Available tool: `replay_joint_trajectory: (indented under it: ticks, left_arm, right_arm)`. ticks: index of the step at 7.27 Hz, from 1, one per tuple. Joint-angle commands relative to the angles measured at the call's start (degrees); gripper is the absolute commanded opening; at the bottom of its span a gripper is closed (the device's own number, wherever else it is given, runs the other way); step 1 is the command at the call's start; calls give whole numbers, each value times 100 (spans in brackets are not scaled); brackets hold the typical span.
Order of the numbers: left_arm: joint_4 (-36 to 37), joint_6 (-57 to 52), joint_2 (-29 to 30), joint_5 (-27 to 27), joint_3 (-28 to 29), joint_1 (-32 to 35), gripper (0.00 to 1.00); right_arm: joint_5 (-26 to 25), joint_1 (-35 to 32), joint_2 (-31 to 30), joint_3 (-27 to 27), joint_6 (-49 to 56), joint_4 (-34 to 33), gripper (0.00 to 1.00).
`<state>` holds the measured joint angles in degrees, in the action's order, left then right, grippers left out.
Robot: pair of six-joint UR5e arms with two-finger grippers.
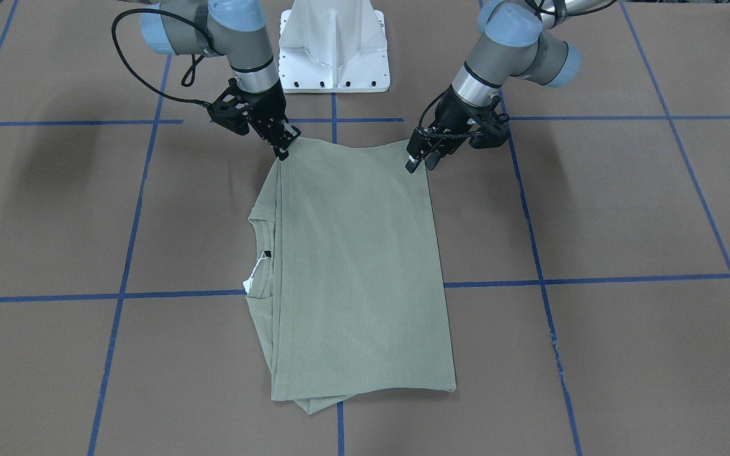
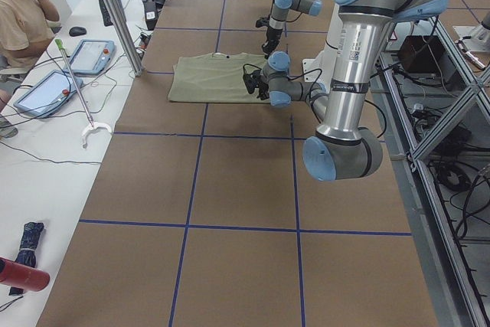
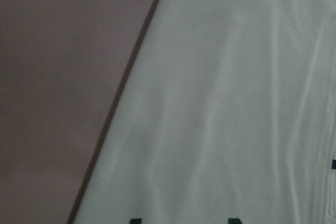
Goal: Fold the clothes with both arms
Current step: 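Grasp both near corners of the shirt with the left and right grippers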
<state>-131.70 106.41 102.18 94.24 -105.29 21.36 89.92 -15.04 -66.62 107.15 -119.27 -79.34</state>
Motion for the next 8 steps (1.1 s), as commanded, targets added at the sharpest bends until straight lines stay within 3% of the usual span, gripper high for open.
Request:
replay_joint_trajectory:
  ticks: [1,7,8]
  left_arm:
    - [380,230,-49,-54,-219,-368,61]
    - [1050,292,-93,-63,-282,-572,59]
    - [1050,301,-85,-63,-282,-581,49]
  right_arm:
    - [16,45,8,-54,0,23,0]
    - [25,54,26,-45,44,24,0]
    - [17,45,35,-45,35,24,0]
